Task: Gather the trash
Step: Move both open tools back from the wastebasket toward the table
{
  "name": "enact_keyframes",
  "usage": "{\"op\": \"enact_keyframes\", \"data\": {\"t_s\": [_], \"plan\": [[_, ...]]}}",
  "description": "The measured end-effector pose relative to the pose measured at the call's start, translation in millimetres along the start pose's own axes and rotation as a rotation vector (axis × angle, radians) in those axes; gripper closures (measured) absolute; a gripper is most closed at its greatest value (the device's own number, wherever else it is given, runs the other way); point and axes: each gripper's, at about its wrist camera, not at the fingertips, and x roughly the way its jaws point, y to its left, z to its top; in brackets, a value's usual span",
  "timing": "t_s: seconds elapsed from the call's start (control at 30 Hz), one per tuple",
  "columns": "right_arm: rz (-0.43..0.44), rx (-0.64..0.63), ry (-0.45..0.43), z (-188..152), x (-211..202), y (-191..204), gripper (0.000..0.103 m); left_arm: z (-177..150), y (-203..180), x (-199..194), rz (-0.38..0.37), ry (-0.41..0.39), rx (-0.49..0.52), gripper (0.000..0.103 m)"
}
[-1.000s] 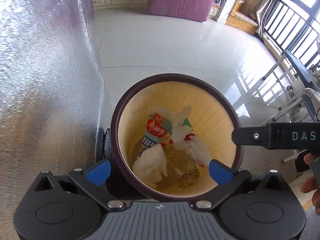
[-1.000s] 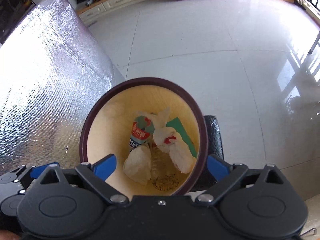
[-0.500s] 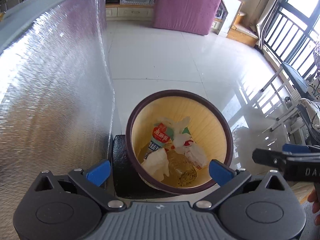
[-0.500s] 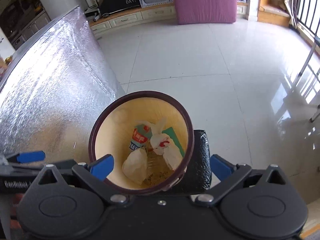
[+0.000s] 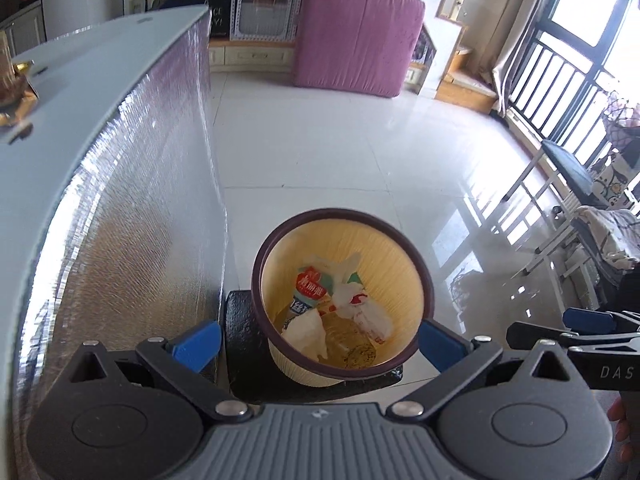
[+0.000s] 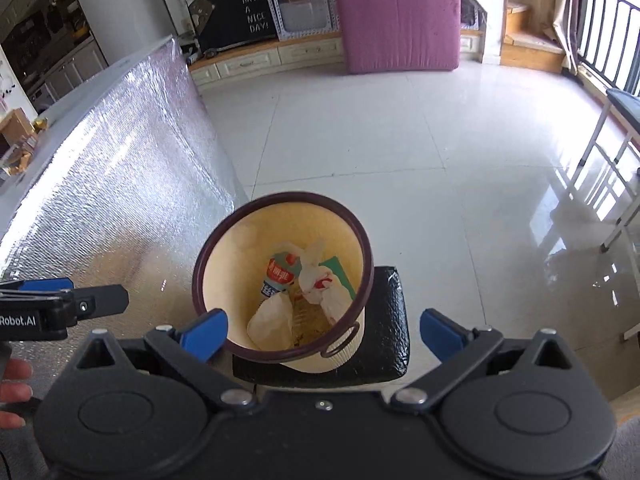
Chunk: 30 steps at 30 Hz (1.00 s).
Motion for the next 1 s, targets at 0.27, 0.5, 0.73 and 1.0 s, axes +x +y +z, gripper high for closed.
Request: {"op": "enact_keyframes", "data": {"t_s": [0.27, 0.5, 0.73, 1.0], "plan": [[-0.016, -0.002, -0.092, -11, -41, 10, 0.000, -5, 3, -40, -0.018, -0.085, 0.022, 0.000], [-0.035, 0.012, -0.158, -21, -67, 19, 0.000, -13, 11, -77, -0.036, -0.170, 0.031, 0.000], [-0.008, 0.022, -0.253, -25, -94, 40, 0.000, -23, 36, -109, -0.037, -0.260, 0.016, 0.000], [0.043, 0.013, -0.394, -28, -113, 85, 0.000, -33, 83, -150, -0.011, -0.363, -0.030, 0.000]]}}
